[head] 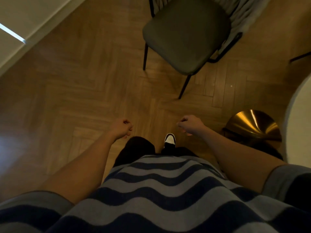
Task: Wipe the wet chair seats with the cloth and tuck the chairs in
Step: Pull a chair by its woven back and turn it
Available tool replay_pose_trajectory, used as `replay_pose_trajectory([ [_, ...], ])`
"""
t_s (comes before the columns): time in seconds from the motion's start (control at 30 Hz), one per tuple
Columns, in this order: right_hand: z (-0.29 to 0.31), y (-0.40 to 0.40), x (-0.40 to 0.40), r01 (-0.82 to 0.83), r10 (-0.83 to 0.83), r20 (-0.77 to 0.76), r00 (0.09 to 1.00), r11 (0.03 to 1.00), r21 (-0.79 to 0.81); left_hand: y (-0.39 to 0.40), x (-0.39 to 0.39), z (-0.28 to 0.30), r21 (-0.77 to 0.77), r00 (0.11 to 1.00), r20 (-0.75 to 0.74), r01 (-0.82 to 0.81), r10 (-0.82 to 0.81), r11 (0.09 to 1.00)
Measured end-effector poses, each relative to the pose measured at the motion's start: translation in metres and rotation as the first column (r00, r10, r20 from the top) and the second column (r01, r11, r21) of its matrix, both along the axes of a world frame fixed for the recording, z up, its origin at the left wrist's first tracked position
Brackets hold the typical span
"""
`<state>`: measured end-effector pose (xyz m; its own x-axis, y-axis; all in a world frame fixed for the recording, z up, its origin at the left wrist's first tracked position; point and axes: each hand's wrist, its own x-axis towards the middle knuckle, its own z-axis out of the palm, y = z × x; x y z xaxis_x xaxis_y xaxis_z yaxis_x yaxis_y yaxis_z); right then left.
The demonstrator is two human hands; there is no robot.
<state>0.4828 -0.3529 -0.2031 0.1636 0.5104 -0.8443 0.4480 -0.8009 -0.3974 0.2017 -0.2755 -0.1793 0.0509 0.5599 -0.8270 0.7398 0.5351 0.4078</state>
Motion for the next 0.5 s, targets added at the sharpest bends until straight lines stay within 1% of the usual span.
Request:
replay_pose_trajectory([
  [0.17,0.001,0.085,0.016,0.015,-0.015,-0.001,1.000,1.000,0.011,0.077,0.012,-0.001,-0.004,0.999,0.011,0.031,-0.031,1.000],
  [0.33,-0.007,0.173,0.015,0.102,-0.102,0.013,0.995,0.995,0.000,0.174,0.000,-0.013,-0.024,0.991,-0.016,0.133,-0.133,0.991],
  [0.5,-0.003,0.249,0.005,0.218,-0.218,0.044,0.975,0.976,-0.008,0.287,-0.017,-0.014,-0.083,0.971,-0.047,0.230,-0.235,0.970],
])
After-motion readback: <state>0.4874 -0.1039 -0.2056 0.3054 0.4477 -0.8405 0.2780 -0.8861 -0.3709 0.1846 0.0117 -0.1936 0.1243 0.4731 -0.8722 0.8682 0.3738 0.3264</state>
